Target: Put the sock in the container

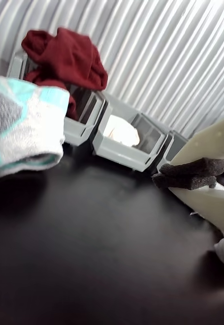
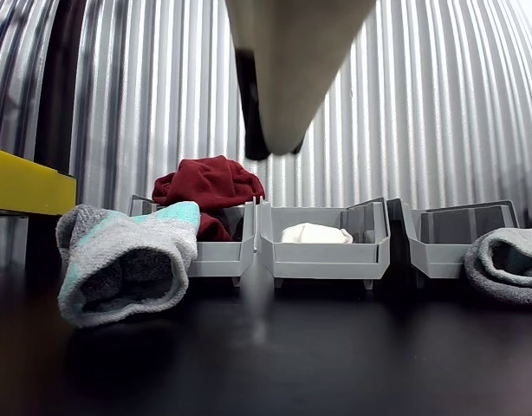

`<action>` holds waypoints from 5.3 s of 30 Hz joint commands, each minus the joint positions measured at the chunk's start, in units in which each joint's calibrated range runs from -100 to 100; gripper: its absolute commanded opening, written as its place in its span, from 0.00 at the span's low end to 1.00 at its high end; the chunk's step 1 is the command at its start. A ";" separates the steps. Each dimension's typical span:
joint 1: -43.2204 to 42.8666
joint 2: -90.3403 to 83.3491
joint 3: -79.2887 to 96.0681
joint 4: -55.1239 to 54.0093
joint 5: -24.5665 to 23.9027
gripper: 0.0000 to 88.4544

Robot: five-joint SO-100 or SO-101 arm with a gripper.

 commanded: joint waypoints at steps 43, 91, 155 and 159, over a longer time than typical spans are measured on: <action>25.08 55.96 -48.88 4.07 0.85 0.01; 56.88 97.11 -75.57 4.16 9.09 0.23; 47.91 107.07 -103.52 31.23 8.81 0.02; 42.16 101.96 -105.96 31.23 8.81 0.02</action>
